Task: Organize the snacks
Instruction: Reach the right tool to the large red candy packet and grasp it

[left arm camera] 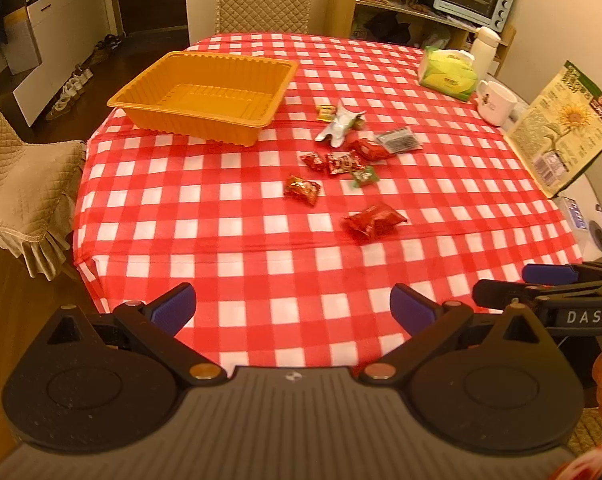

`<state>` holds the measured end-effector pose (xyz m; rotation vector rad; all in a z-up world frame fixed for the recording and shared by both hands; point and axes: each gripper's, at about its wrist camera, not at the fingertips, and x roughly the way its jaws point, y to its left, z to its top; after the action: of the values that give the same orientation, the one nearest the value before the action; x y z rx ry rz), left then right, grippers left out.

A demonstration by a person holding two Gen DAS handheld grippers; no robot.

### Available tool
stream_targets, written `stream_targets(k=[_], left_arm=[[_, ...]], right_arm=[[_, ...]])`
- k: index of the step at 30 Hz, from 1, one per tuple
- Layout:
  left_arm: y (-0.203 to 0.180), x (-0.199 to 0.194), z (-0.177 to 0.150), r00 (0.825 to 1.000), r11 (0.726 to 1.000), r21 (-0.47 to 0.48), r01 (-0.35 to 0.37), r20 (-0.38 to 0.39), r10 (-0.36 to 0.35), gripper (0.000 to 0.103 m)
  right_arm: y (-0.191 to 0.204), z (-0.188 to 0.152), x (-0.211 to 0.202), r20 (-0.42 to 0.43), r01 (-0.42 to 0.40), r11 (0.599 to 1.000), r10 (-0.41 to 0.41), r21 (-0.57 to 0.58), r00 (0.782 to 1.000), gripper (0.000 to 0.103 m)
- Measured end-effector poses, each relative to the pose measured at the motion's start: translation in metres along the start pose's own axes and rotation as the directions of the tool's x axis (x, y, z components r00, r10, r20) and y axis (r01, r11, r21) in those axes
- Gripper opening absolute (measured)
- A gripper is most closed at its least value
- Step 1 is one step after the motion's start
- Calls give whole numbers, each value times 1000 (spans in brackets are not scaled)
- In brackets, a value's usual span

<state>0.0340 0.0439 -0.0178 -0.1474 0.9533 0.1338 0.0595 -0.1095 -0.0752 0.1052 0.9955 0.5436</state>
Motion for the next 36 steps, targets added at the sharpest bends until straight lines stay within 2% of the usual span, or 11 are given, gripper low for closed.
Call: stream_targets(k=[14, 25, 30, 34, 36], left_arm=[[35, 50, 28, 1000, 1000, 12, 20, -22, -20, 103], [62, 94, 51, 998, 998, 33, 51, -33, -50, 102], [70, 110, 59, 996, 995, 58, 75, -46, -72, 99], [74, 120, 64, 994, 992, 73, 102, -57, -98, 98], [75, 126, 67, 992, 990, 82, 111, -63, -107, 98]], right_arm=[[-16, 18, 53, -31, -20, 991, 24, 132, 999, 90], [-13, 33, 97, -9, -21, 983, 23, 180, 1000, 90], [-8, 39, 113, 3, 2, 984, -3, 181, 1000, 90], [-5, 44, 127, -6, 16, 981, -15, 193, 1000, 78], [-4, 46, 135, -18, 26, 978, -23, 207, 1000, 76]])
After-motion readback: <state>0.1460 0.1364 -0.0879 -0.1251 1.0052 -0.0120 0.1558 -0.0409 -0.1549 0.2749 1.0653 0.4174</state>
